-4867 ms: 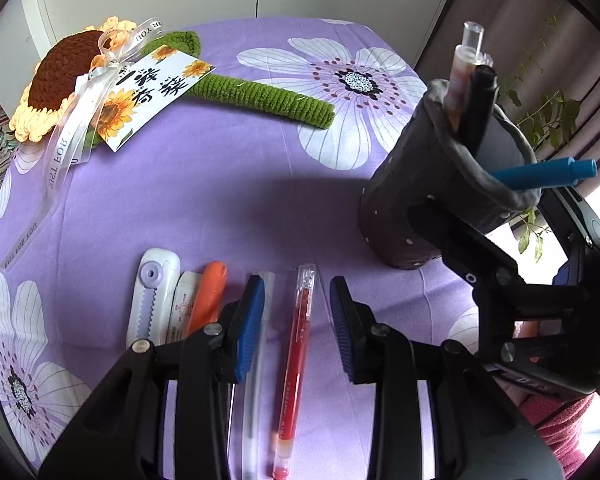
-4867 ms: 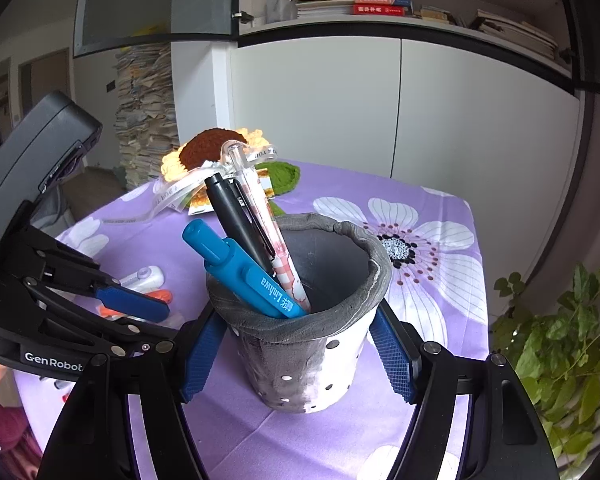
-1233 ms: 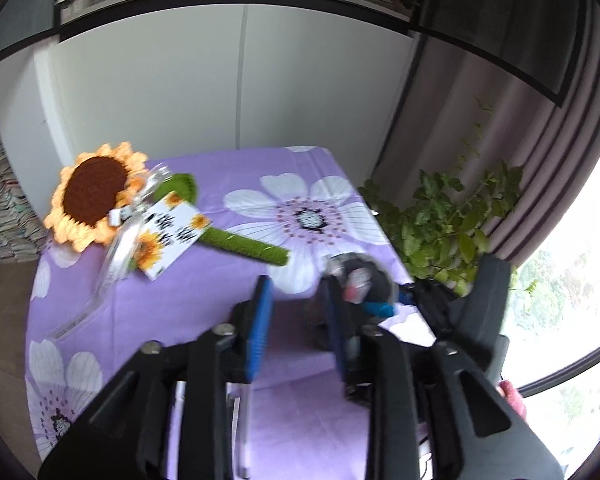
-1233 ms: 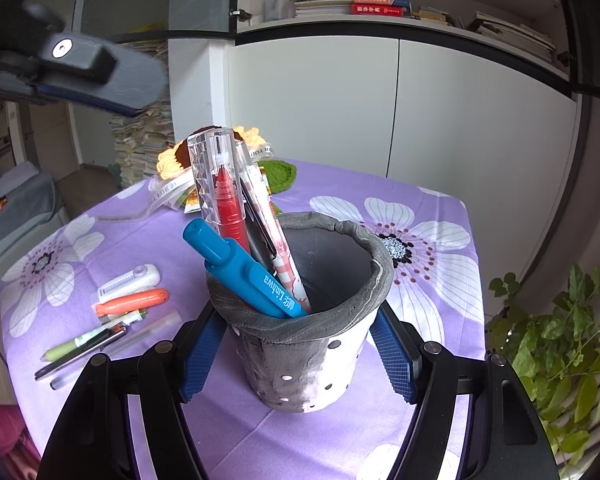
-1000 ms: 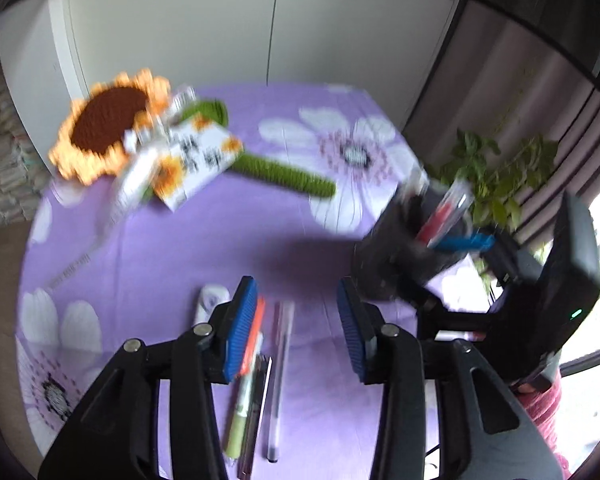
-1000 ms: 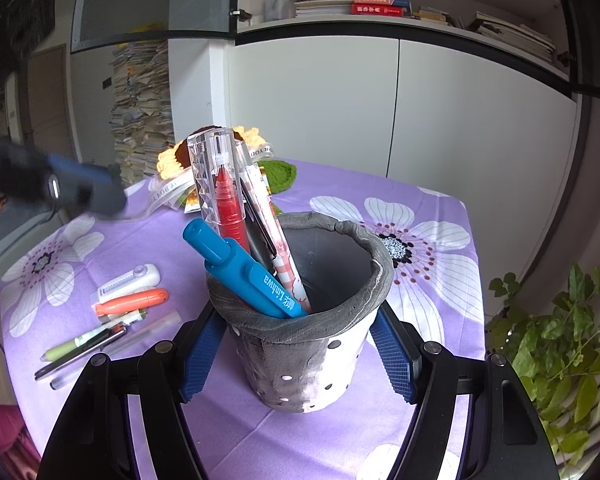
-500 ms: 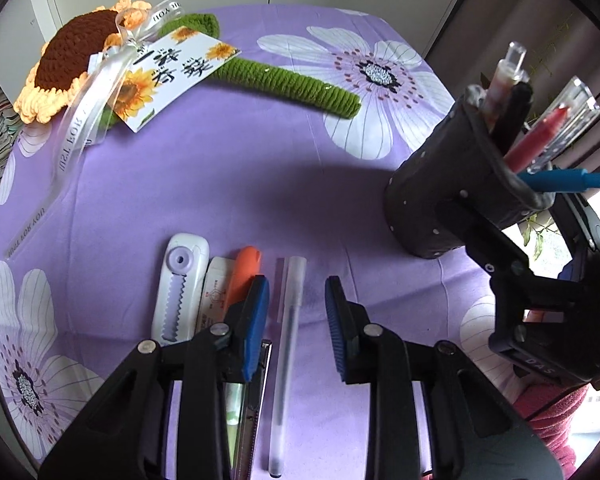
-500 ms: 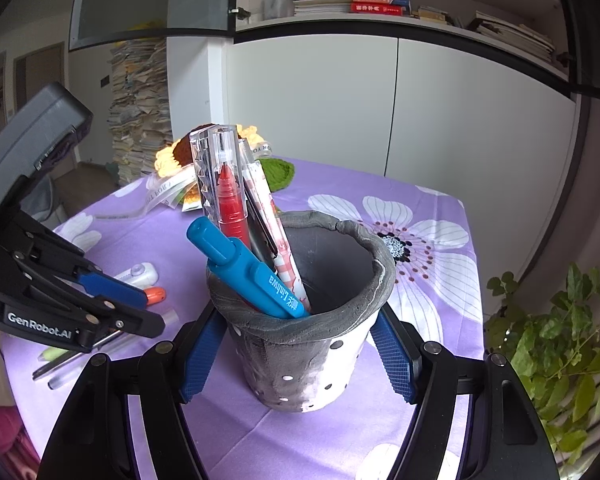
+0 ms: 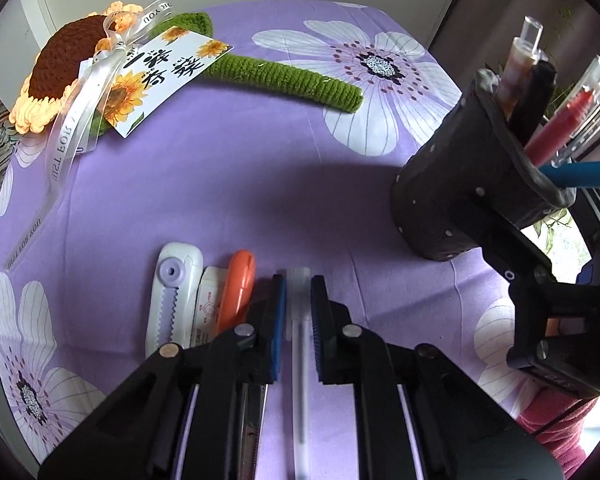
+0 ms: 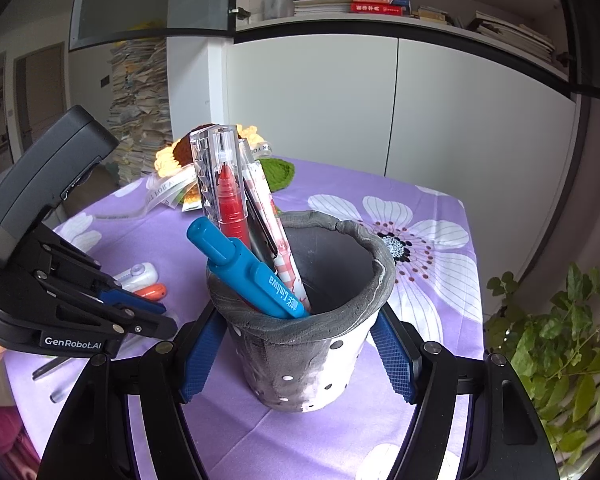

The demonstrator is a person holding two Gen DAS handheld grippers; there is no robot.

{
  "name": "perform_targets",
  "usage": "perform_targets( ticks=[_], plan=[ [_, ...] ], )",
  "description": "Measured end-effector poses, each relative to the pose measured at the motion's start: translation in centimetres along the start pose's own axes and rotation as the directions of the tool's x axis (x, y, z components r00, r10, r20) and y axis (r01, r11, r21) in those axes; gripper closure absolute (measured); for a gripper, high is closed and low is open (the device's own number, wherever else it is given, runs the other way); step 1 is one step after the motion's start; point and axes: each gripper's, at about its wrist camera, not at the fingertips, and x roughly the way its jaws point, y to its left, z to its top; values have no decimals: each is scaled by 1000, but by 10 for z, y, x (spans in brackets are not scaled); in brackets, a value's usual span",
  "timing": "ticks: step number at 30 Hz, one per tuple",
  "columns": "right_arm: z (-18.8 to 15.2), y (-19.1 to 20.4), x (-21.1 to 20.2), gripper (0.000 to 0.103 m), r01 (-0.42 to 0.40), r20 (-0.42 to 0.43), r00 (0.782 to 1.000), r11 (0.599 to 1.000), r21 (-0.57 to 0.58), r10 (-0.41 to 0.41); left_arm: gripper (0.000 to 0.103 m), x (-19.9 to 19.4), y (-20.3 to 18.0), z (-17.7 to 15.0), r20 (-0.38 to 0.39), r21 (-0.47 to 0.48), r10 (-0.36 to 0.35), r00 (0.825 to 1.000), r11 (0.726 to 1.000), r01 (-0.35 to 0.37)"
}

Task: Organize stationery
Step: 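Lift the white pen and drop it into the pen holder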

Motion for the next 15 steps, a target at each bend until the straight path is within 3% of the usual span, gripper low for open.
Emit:
perform_targets(
  ticks=[6,15],
  plan=[
    [0,0,0,30,0,0,1000,1000,0,0,93,-36,4,-1,86,-7,-27,996,1000,28],
    [0,0,0,30,0,0,1000,1000,0,0,93,-99,-4,-8,228,26,-73,971,997,68]
  ],
)
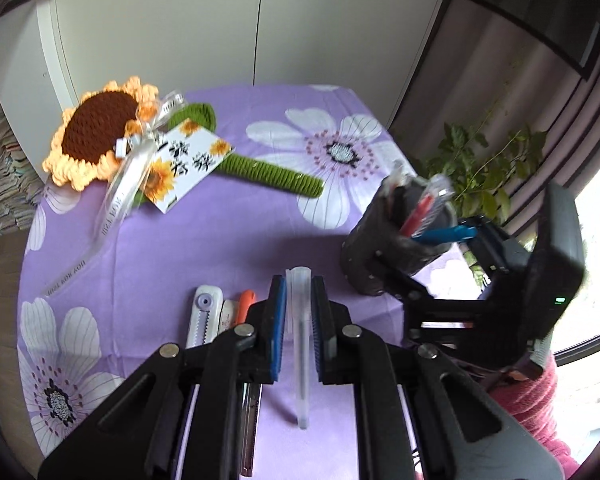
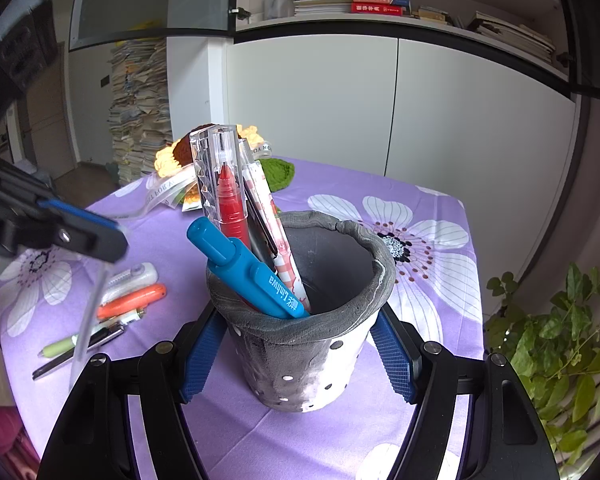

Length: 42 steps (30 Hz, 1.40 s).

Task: Organize stationery
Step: 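Lift the white pen and drop it into the pen holder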

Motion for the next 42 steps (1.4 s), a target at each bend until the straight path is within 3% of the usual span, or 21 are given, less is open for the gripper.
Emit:
perform_targets(
  ticks=[4,8,12,16,23,26,36,42],
  plan=[
    [0,0,0,30,0,0,1000,1000,0,0,93,-27,-8,6,58,16,-45,997,999,44],
    [0,0,0,30,0,0,1000,1000,0,0,93,-62,-21,25,170,45,-67,983,997,60],
    [0,0,0,30,0,0,1000,1000,-1,0,93,-91,-38,44,275,85,-86,958,994,64],
    [0,0,0,30,0,0,1000,1000,0,0,93,-111,-53,61,384,108,-45,922,994,4],
    [0,1,0,30,-1,0,1000,1000,-1,1,93,-118,-76,77,424,154,-76,902,988,11],
    [0,1,0,30,0,0,1000,1000,-1,0,93,-106,-84,79,408,175,-80,909,985,8],
    [0,1,-1,30,0,0,1000,1000,-1,0,93,-39,-83,72,246,183,-36,968,983,-10],
    [0,1,0,30,0,0,1000,1000,-1,0,92,-16,-78,64,175,171,-27,984,985,-3]
  ],
)
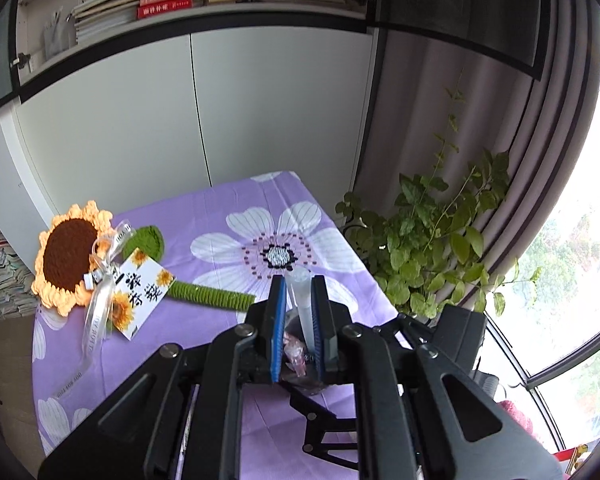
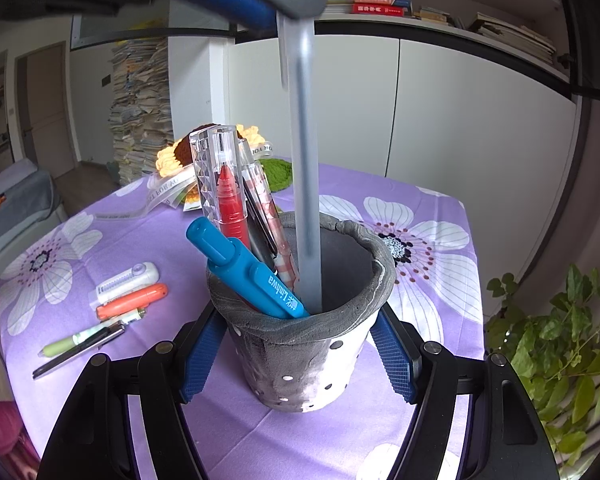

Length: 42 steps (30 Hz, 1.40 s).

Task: Organize stationery
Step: 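Lift the white pen and drop it into the pen holder, then grasp the metal utility knife on the table with the left gripper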

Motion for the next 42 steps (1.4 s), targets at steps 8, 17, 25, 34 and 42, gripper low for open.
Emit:
perform_targets(
  ticks=[8,17,25,34,42],
  plan=[
    [0,0,0,30,0,0,1000,1000,0,0,92,12,2,-9,-64,-3,-13,998,1000,13],
    [0,1,0,30,-1,-1,1000,1000,0,1,60,-21,27,-17,-21,-51,-5,1000,999,4],
    [0,1,0,30,-1,-1,1000,1000,0,1,59,-24,60,-70,-143,-94,26,989,995,-40],
    [0,1,0,30,0,-1,1000,1000,0,0,77,9,87,-138,-343,-213,-21,939,975,-56],
    [1,0,1,30,3,-4,1000,1000,0,-3,77,26,73,-151,-372,-147,-16,928,988,-42]
  ],
)
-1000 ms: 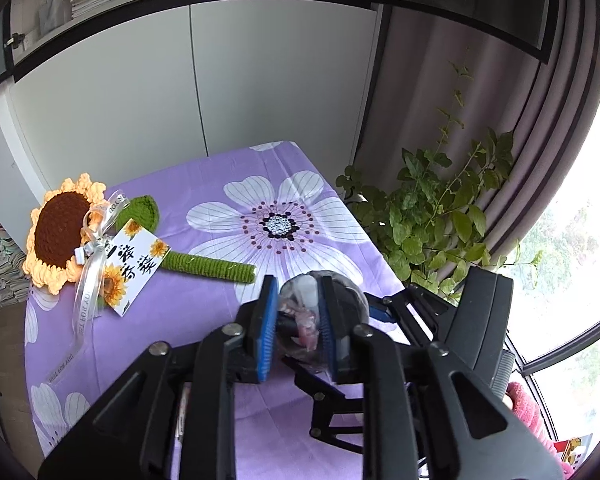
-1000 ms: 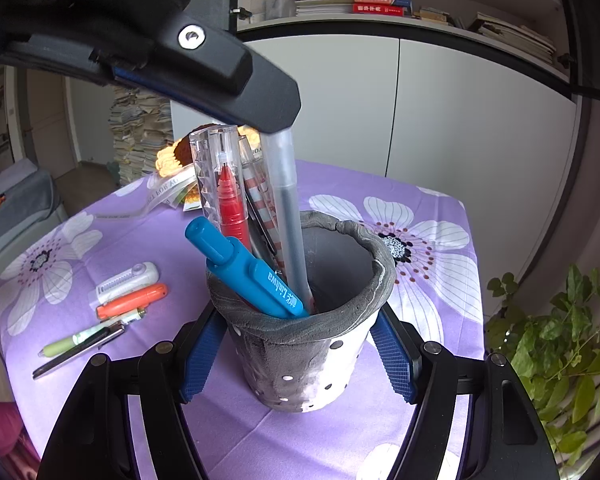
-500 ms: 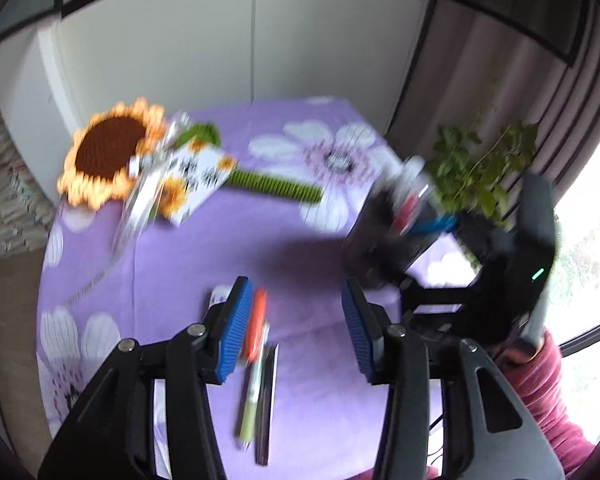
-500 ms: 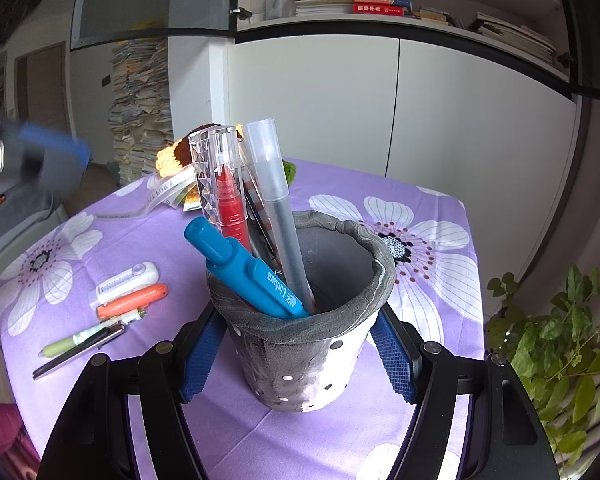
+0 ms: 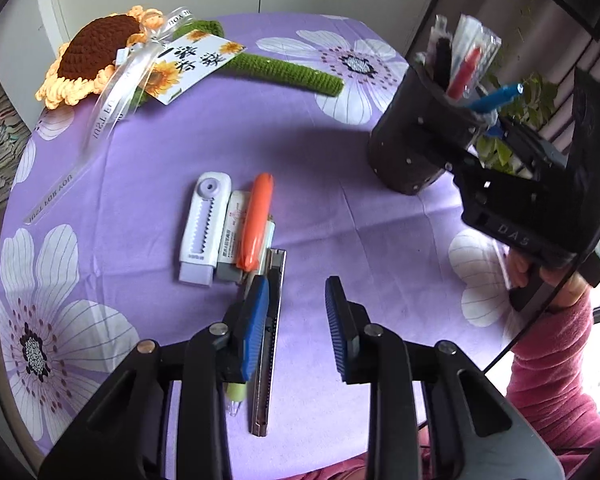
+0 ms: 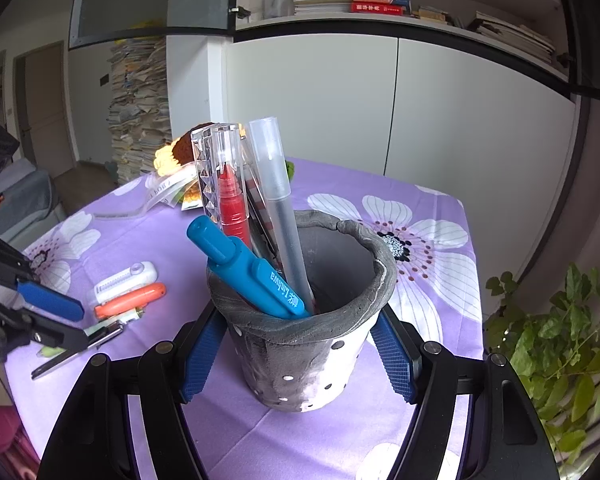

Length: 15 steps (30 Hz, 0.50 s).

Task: Organize stationery
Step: 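Grasp the metal utility knife on the table with the left gripper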

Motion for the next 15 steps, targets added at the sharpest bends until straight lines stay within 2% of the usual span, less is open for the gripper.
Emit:
perform_targets(
  ticks=[15],
  plan=[
    [0,0,0,30,-1,1,1000,1000,0,1,77,20,-8,0,-22,25,40,999,999,-40]
  ],
)
